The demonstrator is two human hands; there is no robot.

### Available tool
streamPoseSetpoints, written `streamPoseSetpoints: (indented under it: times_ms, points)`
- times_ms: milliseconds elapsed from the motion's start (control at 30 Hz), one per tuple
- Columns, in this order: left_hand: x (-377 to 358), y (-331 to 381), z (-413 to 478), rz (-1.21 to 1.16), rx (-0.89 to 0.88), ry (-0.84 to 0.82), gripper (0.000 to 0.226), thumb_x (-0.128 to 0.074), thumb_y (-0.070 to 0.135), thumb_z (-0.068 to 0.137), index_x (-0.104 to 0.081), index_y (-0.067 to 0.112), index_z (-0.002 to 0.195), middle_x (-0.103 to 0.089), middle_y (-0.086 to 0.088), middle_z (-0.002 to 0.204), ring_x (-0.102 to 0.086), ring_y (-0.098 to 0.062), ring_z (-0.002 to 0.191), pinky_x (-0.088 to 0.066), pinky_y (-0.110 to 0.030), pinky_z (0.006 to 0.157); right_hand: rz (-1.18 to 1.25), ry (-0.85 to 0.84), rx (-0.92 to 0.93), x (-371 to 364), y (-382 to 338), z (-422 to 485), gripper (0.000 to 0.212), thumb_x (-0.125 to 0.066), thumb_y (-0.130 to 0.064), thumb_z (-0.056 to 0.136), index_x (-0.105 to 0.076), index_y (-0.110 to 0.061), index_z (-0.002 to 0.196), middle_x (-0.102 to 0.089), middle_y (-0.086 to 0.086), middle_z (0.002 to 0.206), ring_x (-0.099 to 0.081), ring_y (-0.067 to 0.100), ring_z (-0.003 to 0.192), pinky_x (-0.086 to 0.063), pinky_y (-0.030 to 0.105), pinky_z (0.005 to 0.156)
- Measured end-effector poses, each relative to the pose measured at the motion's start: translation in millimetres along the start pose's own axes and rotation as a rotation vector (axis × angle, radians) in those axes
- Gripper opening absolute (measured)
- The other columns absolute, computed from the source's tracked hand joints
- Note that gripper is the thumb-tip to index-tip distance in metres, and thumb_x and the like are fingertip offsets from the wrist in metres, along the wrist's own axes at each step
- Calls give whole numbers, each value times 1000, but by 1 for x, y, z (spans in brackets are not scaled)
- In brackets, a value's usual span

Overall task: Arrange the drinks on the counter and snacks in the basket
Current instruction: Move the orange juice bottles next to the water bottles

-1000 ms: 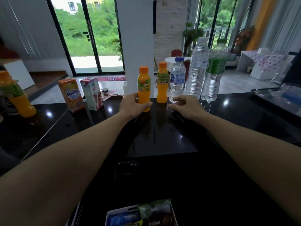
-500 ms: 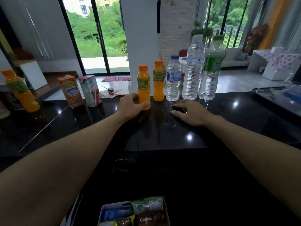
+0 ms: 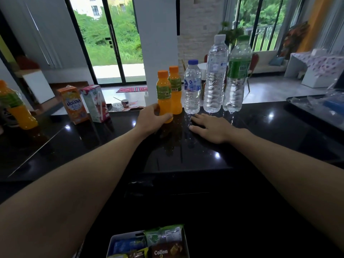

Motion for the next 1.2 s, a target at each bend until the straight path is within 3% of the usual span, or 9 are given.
streamPoseSetpoints:
  times_ms: [267,367,567,700,867,1200]
  points:
    - [-8,1,8,94,-24,-59,61,-75,48,84,-63,13,131,-69,0,120,-62,-12,100,-40,-16,72,-4,32,-7,3,0,0,69,-30,-65,100,-25,-29,159,-15,-7,167,-13,17,154,-18,43,120]
    - [-9,1,9,105,-29,-57,61,-73,50,84,-63,14,133,-69,-1,123,-63,-14,104,-42,-23,83,6,36,-14,3,-1,-1,69,-31,-66,100,-26,-30,158,-17,-7,167,-14,17,154,-19,44,121]
    - [-12,3,8,111,-48,-67,55,-69,53,87,-67,19,130,-71,5,112,-65,-13,101,-43,-24,82,22,40,-33,4,1,-1,70,-32,-68,99,-27,-32,158,-18,-8,167,-16,18,154,-20,45,121]
    - [-16,2,7,48,-34,-113,43,-65,43,91,-68,22,128,-71,8,110,-66,-12,103,-43,-20,81,40,51,-36,3,2,0,69,-34,-68,98,-28,-33,158,-19,-10,166,-15,16,153,-18,42,121]
    - [-18,5,7,130,-78,-136,47,-64,50,92,-66,24,131,-72,6,117,-65,-12,107,-50,-35,97,43,53,-45,2,3,1,69,-34,-69,97,-29,-34,157,-20,-11,166,-16,16,153,-19,43,121]
    - [-22,6,7,148,-72,-182,44,-60,47,95,-64,26,133,-69,5,125,-61,-16,117,-46,-46,104,62,65,-54,3,3,0,70,-36,-70,97,-31,-36,156,-22,-11,165,-19,16,153,-21,44,121]
Point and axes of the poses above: each hand's wrist, its own z-axis towards the middle knuckle, its own x-axis out of the back of the hand, y = z × x, the point moved 9 cm from there along z, towards the middle knuckle
